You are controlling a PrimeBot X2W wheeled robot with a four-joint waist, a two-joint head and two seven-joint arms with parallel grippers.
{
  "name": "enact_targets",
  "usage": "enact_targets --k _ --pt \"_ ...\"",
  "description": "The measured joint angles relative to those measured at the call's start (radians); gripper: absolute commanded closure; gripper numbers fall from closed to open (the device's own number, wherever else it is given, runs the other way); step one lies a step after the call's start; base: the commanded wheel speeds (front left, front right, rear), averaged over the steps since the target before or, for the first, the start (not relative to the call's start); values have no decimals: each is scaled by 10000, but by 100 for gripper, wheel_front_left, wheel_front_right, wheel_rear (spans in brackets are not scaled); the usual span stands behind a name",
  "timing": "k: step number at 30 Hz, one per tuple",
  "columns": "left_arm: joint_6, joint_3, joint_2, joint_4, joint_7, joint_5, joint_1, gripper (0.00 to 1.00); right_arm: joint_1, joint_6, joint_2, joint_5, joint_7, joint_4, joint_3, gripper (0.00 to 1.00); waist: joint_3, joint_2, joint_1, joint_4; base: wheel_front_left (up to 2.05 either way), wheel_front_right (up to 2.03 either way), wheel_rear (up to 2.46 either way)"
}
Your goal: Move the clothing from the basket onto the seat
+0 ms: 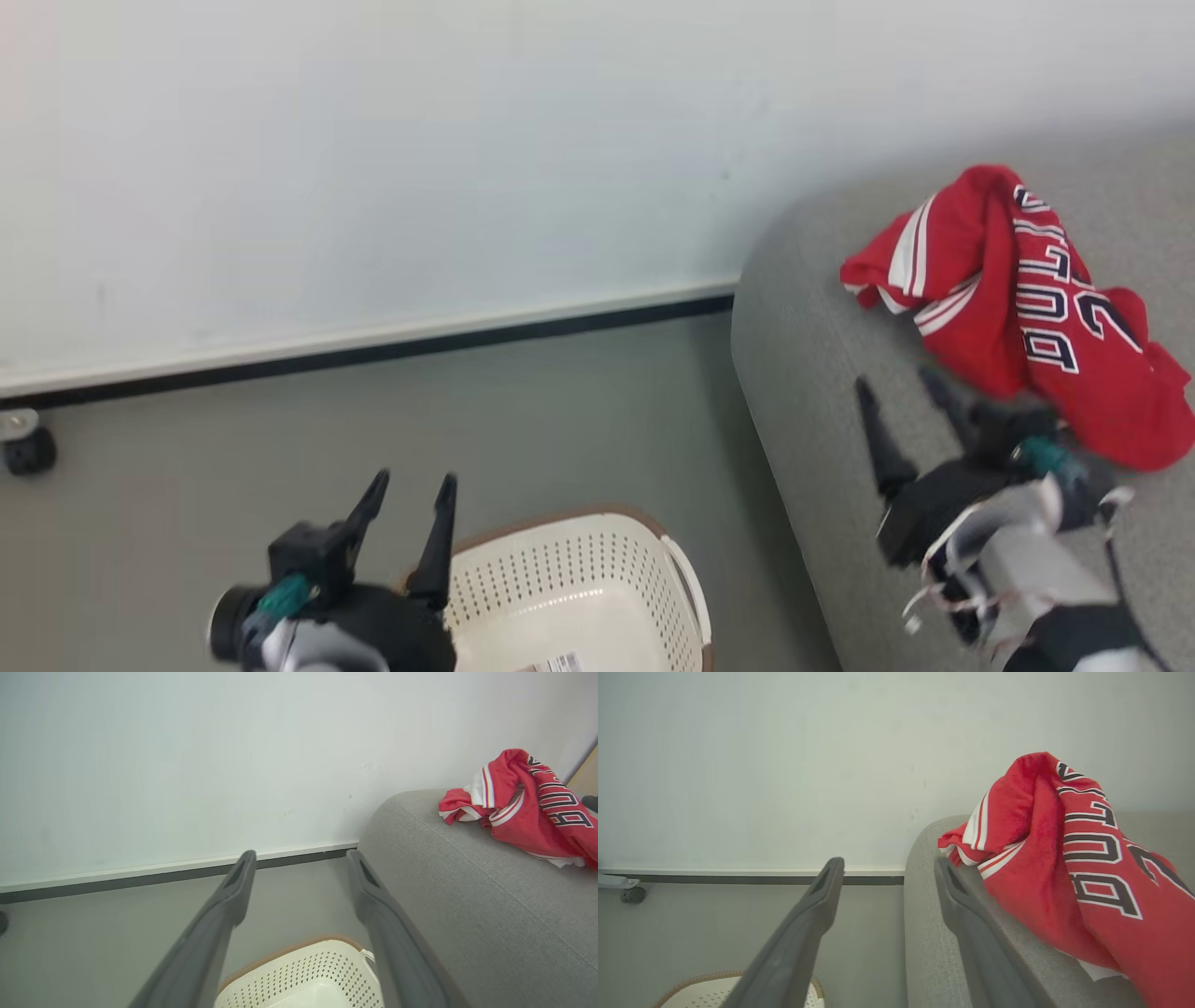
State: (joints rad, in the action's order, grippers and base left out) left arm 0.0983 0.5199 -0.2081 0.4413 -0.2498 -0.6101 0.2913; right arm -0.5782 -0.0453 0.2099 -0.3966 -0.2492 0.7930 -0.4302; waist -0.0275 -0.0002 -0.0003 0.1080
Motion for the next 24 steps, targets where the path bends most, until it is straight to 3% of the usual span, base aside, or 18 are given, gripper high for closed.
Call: enact_targets --k 13,24 --pt "251 -1492 -604 -1484 0 63 -2315 0 3128 1260 -198 376 -2 -3450 144 0 1102 0 2 -606 0 0 0" --pt "261 -2579 -729 -2623 0 552 -3920 0 5133 1601 -42 512 -2 -5438 853 0 1316 0 2 -871 0 0 0"
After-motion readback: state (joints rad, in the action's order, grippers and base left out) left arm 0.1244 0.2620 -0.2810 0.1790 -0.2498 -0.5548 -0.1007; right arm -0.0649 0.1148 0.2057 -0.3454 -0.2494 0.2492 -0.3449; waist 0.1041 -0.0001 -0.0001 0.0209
